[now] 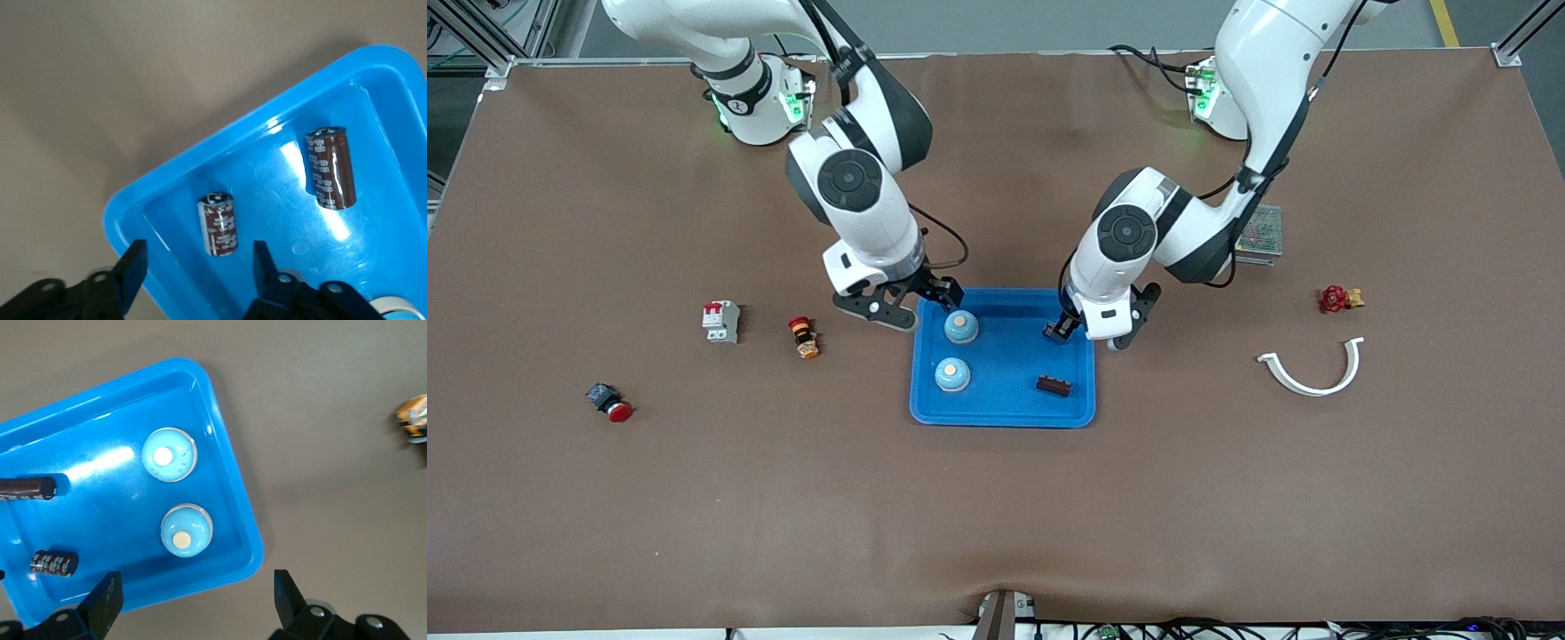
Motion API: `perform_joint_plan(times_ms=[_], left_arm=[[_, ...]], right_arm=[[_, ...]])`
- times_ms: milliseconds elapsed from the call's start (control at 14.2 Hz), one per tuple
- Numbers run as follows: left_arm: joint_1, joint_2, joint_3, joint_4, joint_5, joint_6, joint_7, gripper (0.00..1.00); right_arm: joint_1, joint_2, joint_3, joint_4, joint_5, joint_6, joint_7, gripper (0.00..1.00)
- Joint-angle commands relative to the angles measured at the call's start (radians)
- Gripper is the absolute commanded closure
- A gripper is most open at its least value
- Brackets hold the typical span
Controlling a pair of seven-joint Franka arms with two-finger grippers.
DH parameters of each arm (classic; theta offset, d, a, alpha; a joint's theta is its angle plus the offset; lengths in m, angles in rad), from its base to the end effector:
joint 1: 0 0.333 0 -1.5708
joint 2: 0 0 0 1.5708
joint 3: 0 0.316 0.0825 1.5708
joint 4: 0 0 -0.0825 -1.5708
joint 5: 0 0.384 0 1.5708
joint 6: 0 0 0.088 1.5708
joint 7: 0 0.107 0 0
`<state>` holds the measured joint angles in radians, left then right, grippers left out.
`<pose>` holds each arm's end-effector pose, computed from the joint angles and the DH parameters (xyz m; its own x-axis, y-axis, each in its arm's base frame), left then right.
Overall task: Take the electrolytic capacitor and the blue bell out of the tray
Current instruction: 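Grasp a brown capacitor with the left gripper while the right gripper grasps a bell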
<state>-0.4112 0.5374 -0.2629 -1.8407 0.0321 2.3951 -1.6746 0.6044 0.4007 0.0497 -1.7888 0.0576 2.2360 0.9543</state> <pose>0.5144 -0.3958 0.2470 0.5252 0.8434 -0.1136 0.8500 -0.5262 0.0232 0.5186 0.3965 0.3339 0.9430 -0.3315 -0.0278 -0.3327 -0.9400 -0.0753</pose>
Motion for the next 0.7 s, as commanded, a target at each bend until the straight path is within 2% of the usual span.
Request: perform_joint_plan(times_ms=[0, 282, 423, 634], left_arm=[[-0.02, 0.05, 0.01, 0.017, 0.048, 0.067, -0.097, 0.36], [-0.032, 0.105, 0.01, 0.023, 0.112, 0.114, -0.198, 0.37], [-0.035, 0.127, 0.01, 0.026, 0.129, 0.119, -0.217, 0.42], [-0.035, 0.142, 0.01, 0.044, 0.129, 0.124, -0.235, 0.67]], right_arm=[[0.02, 0.065, -0.013, 0.014, -0.012, 0.053, 0.017, 0.0], [0.066, 0.145, -0.014, 0.019, -0.015, 0.145, 0.063, 0.0], [0.084, 0.178, -0.017, 0.029, -0.015, 0.169, 0.073, 0.0], [0.092, 0.205, -0.019, 0.029, -0.016, 0.2, 0.078, 0.0]])
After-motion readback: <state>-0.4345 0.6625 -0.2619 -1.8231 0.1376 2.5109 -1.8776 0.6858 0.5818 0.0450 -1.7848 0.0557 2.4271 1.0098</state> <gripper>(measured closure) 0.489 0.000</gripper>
